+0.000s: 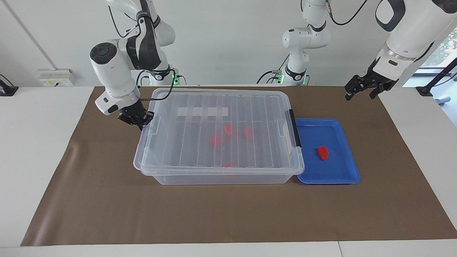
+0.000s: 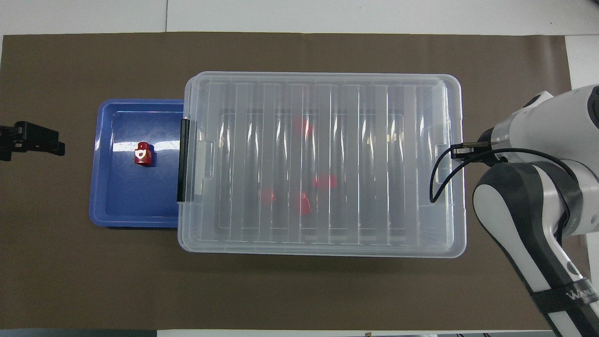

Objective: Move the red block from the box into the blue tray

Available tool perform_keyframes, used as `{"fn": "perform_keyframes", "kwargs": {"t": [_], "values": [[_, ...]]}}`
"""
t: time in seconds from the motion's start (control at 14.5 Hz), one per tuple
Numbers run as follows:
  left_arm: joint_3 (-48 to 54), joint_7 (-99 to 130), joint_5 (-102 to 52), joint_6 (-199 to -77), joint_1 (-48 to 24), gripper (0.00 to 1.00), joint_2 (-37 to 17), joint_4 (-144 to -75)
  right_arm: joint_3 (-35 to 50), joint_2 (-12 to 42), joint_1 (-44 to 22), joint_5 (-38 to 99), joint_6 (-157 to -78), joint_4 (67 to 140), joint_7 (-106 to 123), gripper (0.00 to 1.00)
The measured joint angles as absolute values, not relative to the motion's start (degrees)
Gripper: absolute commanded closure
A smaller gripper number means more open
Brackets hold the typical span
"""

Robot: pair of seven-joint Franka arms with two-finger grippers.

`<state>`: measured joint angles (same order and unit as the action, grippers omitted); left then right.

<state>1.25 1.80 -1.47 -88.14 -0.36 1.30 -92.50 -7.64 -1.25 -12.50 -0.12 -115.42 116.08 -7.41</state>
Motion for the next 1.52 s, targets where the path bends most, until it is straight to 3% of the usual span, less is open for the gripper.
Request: {"fn": "perform_keyframes", "kwargs": {"t": [0.41, 0.62, 0.83, 0.9, 0.97, 1.03, 1.52], "values": [[1.25, -0.92, -1.47, -88.14, -0.36, 0.00, 1.31, -92.50, -7.64, -1.26, -12.50, -0.10, -114.67, 115.52, -7.41, 1.00], [1.25, -0.94, -1.47, -88.14, -0.36, 0.00, 1.32, -92.50, -8.11, -1.44, -11.99, -0.09, -105.57, 109.34, -7.47, 1.00], [1.25, -0.94, -1.47, -88.14, -0.36, 0.00, 1.32, -92.50, -8.32, -1.99, -10.10, -0.07, -94.80, 99.92, -7.47, 0.78], [1.25, -0.94, -1.47, -88.14, -0.36, 0.00, 1.32, -92.50, -8.36, -2.18, -9.45, -0.02, -91.58, 97.61, -7.47, 0.57], [1.25, -0.94, -1.47, -88.14, -0.36, 0.00, 1.32, -92.50, -8.39, -2.48, -8.83, 0.02, -88.82, 96.12, -7.47, 0.08], [1.25, -0.94, -1.47, -88.14, -0.36, 0.00, 1.32, -92.50, -8.44, -2.76, -8.29, 0.02, -86.92, 95.21, -7.47, 0.00], [1.25, -0.94, -1.47, -88.14, -0.36, 0.00, 1.32, -92.50, -8.49, -3.10, -4.36, 0.02, -86.82, 94.98, -2.74, 0.00]]}}
